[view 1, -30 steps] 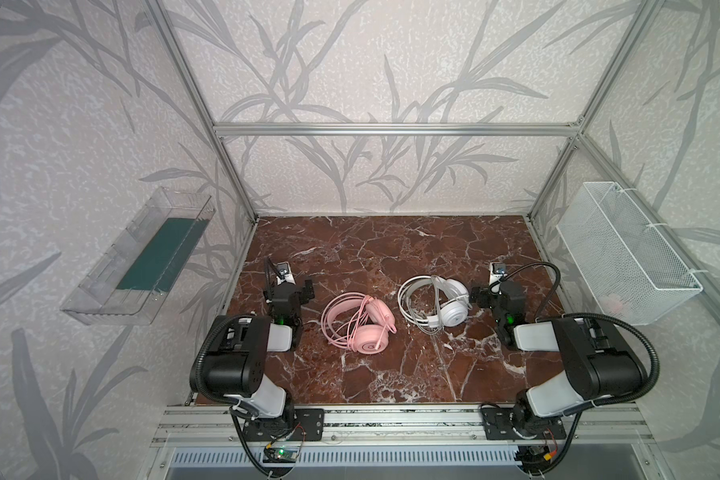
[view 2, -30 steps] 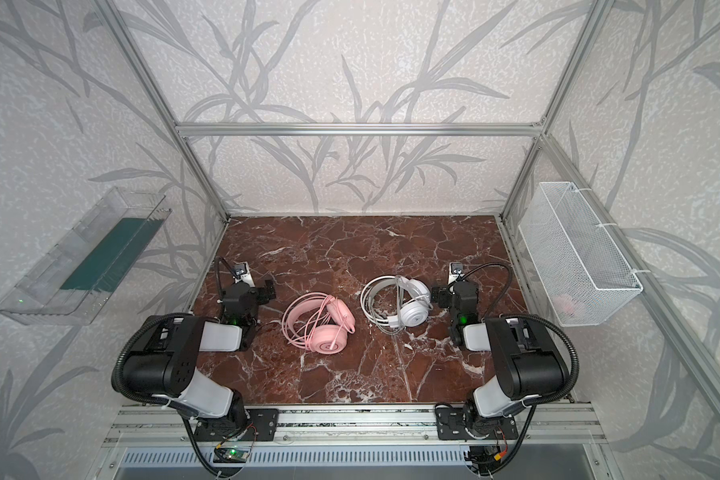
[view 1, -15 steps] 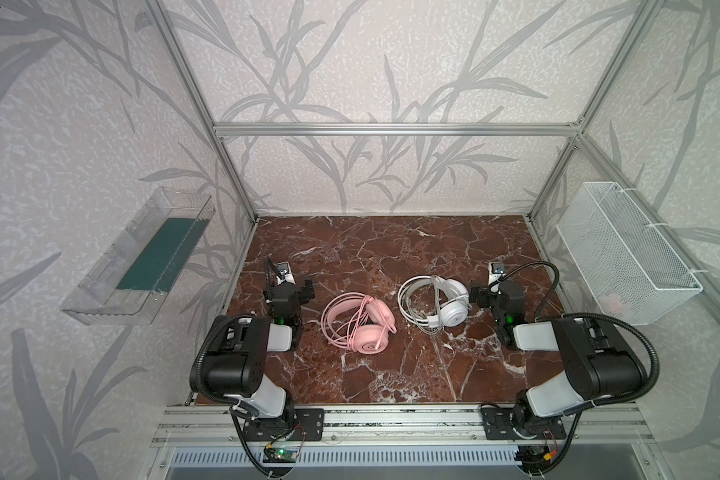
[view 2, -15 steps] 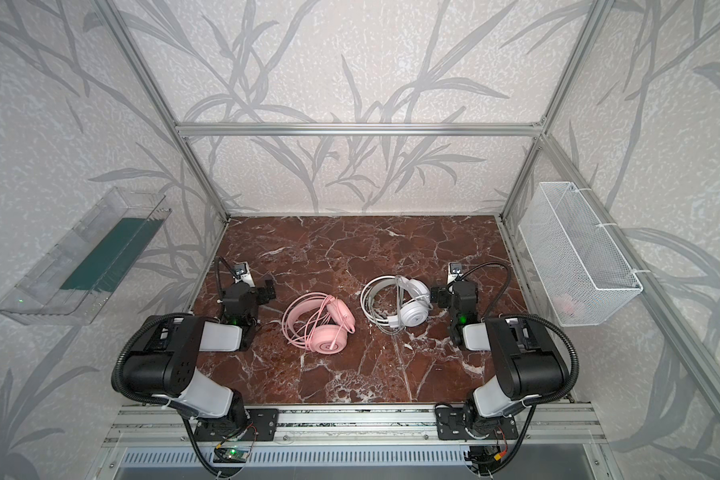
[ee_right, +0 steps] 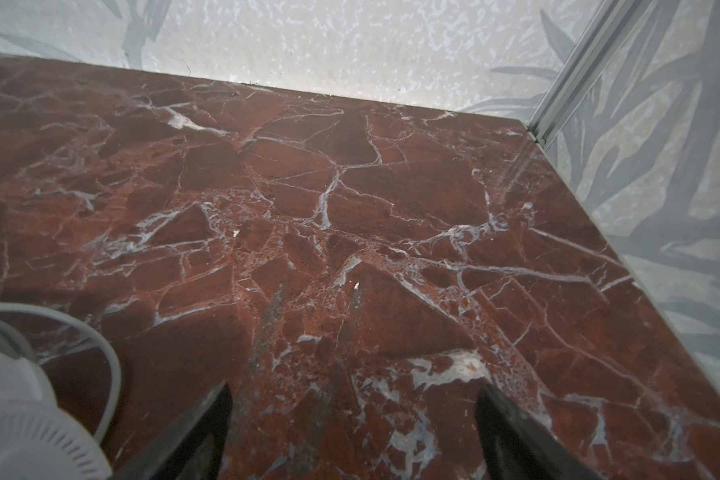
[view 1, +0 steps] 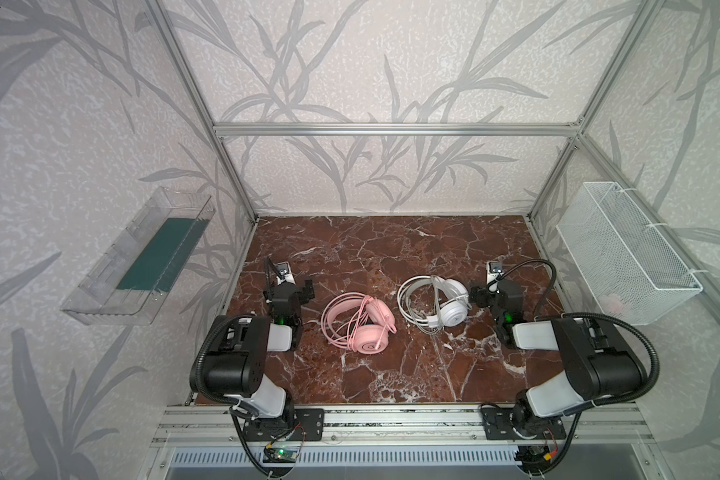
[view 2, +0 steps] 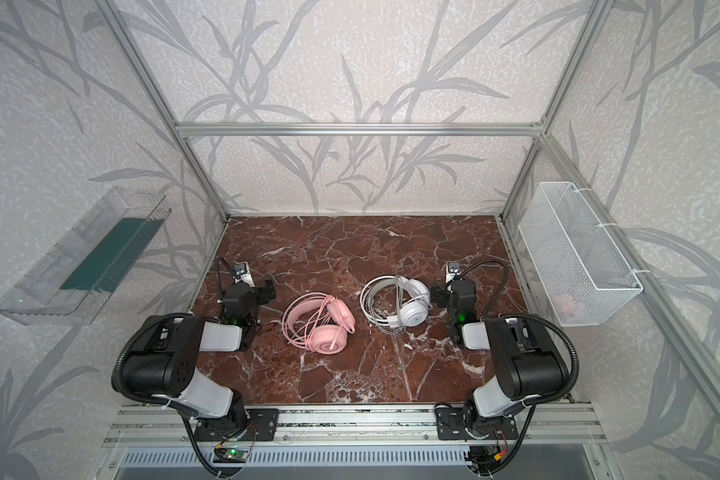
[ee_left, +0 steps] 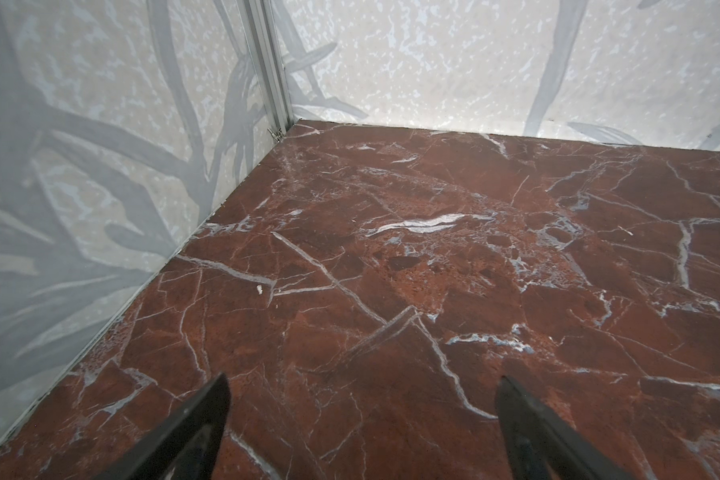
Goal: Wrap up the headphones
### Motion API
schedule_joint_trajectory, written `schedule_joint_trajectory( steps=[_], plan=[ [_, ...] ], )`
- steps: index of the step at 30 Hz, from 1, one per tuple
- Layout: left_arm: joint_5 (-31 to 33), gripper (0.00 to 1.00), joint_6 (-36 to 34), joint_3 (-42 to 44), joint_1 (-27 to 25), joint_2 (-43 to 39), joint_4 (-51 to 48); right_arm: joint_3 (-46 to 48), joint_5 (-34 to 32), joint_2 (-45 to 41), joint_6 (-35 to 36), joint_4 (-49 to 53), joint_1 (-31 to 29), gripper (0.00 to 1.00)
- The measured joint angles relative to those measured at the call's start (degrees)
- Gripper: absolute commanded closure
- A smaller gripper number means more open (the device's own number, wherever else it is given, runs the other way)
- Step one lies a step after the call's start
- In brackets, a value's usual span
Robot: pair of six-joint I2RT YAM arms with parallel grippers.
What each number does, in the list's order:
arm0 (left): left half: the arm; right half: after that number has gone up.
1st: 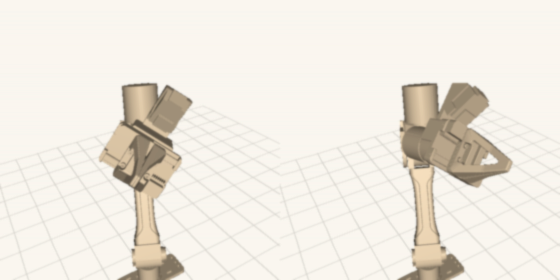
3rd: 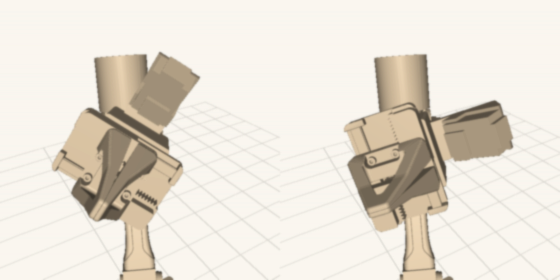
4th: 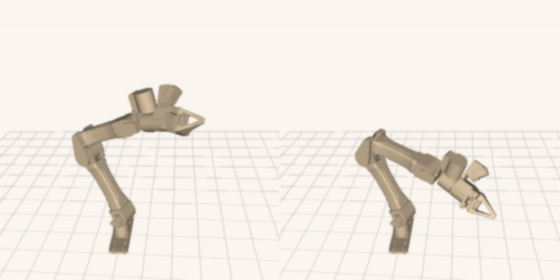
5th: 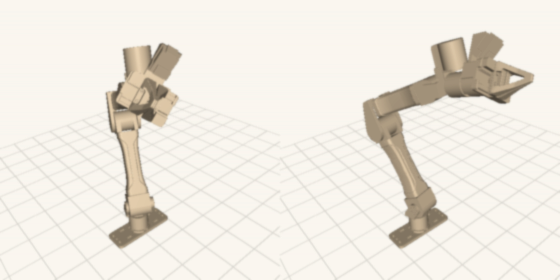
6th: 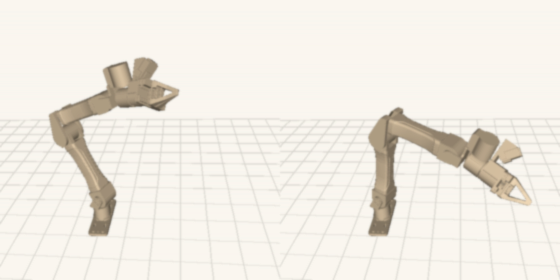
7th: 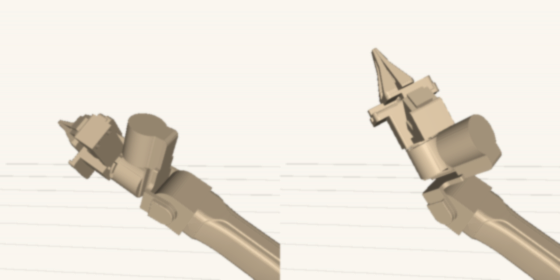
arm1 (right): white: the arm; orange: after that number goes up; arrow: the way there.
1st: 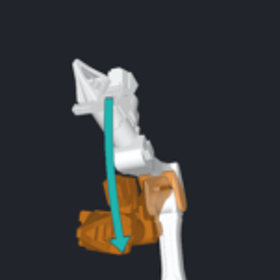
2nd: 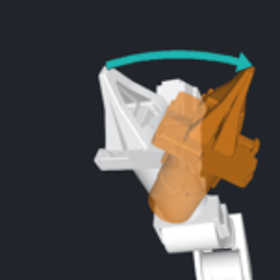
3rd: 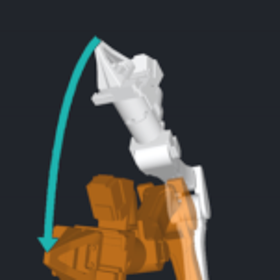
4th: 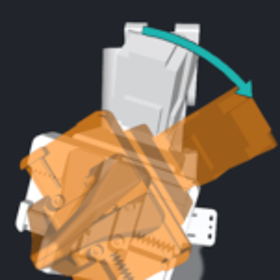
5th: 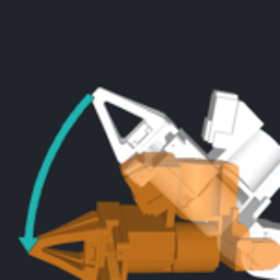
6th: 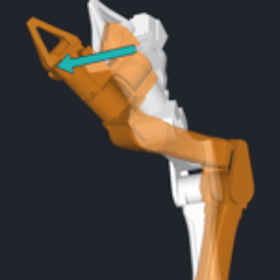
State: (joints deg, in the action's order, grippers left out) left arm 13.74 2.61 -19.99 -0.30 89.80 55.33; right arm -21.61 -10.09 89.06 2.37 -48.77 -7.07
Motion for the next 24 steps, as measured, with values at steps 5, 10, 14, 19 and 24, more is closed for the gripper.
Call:
schedule_joint_trajectory(
  steps=[5, 10, 14, 19, 24],
  plan=[
    [0.0, 0.01, 0.0, 0.0, 0.0, 0.0, 0.0, 0.0, 0.0, 0.0, 0.0, 0.3, 0.0, 0.01],
    [0.0, 0.01, 0.0, 0.0, 0.0, 0.0, 0.0, 0.0, 0.0, 0.0, 0.2, 0.3, 0.0, 0.01],
    [0.0, 0.01, 0.0, 0.0, 0.0, 0.0, 0.0, 0.0, 0.0, 0.0, 0.2, 0.3, 0.0, 0.01],
    [0.0, 0.01, 0.0, 0.0, 0.0, 0.0, -0.1, 0.0, 0.0, 0.0, 0.2, 0.3, 0.0, 0.01],
    [-0.4, 0.01, 0.1, -0.2, 0.2, 0.0, -0.2, 0.0, 0.0, 0.0, 0.2, 0.3, 0.0, 0.01]
  ],
)
